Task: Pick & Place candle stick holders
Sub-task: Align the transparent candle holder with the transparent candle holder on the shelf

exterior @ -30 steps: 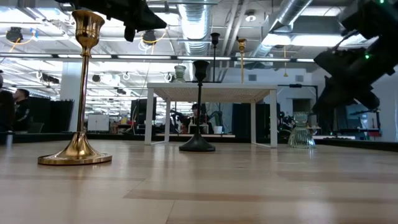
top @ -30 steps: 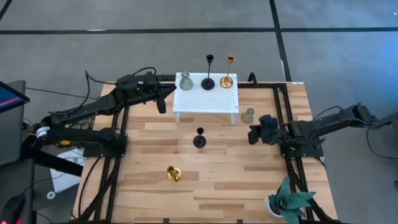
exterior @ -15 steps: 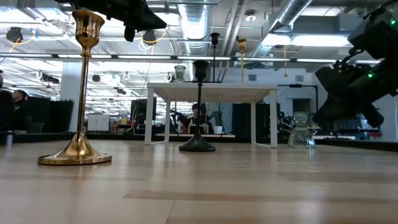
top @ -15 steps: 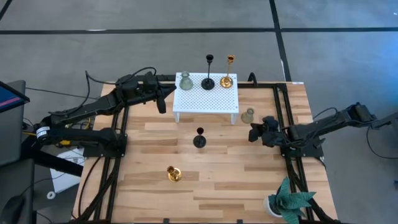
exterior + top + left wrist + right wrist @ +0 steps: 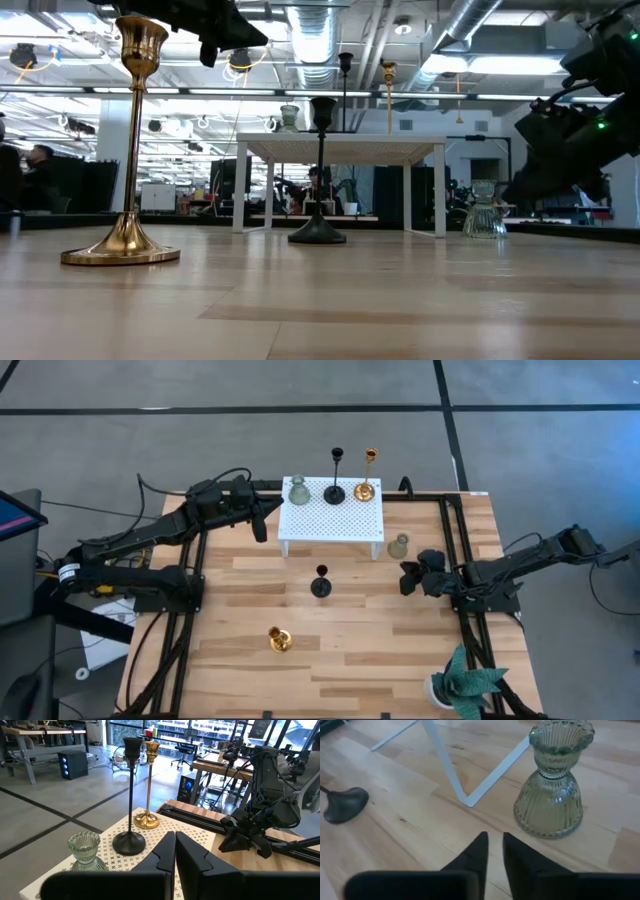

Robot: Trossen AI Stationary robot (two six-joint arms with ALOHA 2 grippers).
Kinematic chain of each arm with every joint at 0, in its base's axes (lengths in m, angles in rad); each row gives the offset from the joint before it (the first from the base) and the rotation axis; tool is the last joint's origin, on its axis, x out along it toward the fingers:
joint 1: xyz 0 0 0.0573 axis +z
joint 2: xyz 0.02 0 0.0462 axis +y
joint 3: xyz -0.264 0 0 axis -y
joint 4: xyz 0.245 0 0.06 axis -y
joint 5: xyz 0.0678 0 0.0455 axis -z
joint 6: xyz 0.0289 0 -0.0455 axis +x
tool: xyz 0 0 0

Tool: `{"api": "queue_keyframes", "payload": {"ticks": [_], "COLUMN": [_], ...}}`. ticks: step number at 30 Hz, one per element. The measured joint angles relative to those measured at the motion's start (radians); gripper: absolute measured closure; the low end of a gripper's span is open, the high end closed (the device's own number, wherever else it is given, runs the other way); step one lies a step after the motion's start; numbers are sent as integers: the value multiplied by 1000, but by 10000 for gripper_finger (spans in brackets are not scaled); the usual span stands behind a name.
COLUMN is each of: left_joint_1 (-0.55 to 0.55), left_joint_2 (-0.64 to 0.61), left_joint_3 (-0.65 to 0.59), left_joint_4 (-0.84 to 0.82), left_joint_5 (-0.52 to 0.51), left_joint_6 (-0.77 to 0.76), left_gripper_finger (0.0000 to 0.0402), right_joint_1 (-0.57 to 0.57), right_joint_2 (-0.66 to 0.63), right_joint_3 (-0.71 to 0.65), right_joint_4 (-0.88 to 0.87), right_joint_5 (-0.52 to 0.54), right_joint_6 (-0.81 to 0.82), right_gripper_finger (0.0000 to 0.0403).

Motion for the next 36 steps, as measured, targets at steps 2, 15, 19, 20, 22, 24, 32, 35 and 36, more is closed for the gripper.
{"api": "queue_keyframes", "payload": {"ticks": [2, 15, 19, 20, 22, 24, 32, 35, 36], "left_joint_1": [0, 0, 0, 0, 0, 0, 0, 0, 0], "left_joint_2": [0, 0, 0, 0, 0, 0, 0, 0, 0], "left_joint_3": [0, 0, 0, 0, 0, 0, 0, 0, 0], "left_joint_4": [0, 0, 0, 0, 0, 0, 0, 0, 0], "left_joint_5": [0, 0, 0, 0, 0, 0, 0, 0, 0], "left_joint_6": [0, 0, 0, 0, 0, 0, 0, 0, 0], "left_gripper_finger": [390, 390, 390, 390, 390, 390, 390, 390, 390], "right_joint_1": [0, -51, -88, -98, -117, -134, -220, -245, -252], "right_joint_2": [0, 0, 0, 0, 0, 0, 50, 93, 108], "right_joint_3": [0, 1, 1, 1, 1, 1, 2, 2, 2], "right_joint_4": [0, 42, 42, 42, 42, 41, 42, 57, 73], "right_joint_5": [5, 53, 53, 53, 51, 47, -58, -64, -64], "right_joint_6": [-9, -13, -12, -12, -11, -11, 26, 57, 56], "right_gripper_finger": [329, 144, 114, 110, 104, 100, 79, 66, 61]}}
